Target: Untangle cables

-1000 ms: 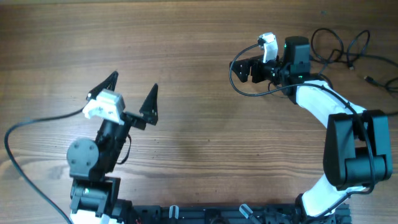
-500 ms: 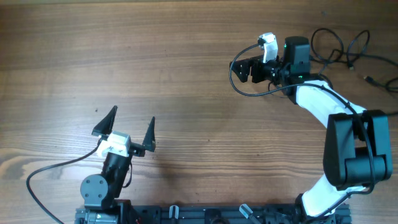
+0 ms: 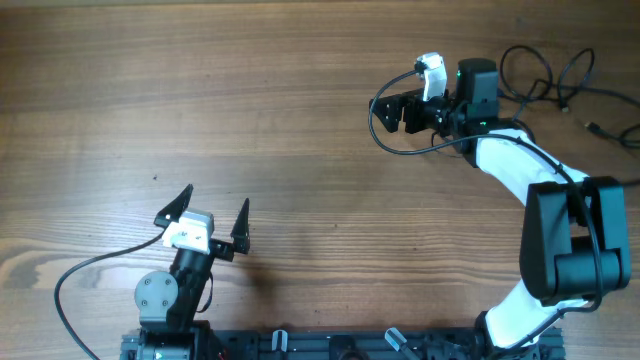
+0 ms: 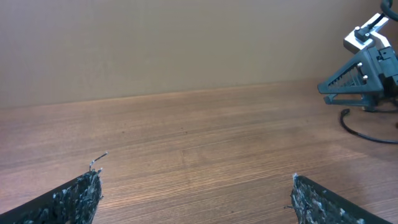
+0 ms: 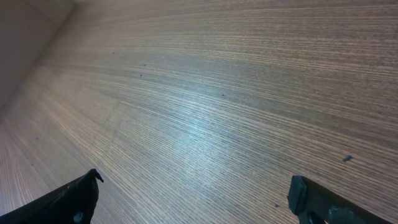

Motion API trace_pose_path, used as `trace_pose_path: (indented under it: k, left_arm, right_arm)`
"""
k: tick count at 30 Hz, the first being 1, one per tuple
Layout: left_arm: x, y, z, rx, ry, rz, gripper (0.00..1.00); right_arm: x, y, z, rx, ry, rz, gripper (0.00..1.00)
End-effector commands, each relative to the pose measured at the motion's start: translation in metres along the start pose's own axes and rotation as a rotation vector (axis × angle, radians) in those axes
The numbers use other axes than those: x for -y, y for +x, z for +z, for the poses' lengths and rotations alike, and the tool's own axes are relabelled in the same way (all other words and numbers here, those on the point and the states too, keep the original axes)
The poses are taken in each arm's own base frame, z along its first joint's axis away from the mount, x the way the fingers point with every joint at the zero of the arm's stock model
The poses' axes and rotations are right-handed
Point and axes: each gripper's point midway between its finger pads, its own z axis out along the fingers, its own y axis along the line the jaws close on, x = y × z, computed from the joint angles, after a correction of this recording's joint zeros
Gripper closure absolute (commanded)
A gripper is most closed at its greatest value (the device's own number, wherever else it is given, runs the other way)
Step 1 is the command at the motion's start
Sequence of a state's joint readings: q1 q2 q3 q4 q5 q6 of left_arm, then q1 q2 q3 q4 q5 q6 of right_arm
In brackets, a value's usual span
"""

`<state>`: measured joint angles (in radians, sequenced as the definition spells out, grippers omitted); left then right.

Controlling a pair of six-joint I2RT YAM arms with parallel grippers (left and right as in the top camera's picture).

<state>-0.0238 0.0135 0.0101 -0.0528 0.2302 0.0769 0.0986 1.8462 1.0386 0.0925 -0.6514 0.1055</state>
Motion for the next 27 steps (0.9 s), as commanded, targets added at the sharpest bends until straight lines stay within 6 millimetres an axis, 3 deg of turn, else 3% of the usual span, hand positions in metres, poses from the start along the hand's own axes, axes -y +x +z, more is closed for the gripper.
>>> trace_pose_path:
  k: [1,12,27]
  left_arm:
    - [-0.003,0.002,0.0,-0.002,-0.016,-0.042,0.0]
    - [-0.014,0.004,-0.001,-0.002,-0.081,-0.171,0.0]
    - [-0.021,0.004,-0.002,-0.001,-0.123,-0.162,0.0]
  right_arm:
    - [0.0,0.002,0.004,-0.006,-0.012,0.008,0.0]
    - [0.0,0.002,0.004,-0.006,-0.012,0.008,0.0]
    - [0.0,0.002,0.004,-0.006,-0.012,0.008,0.0]
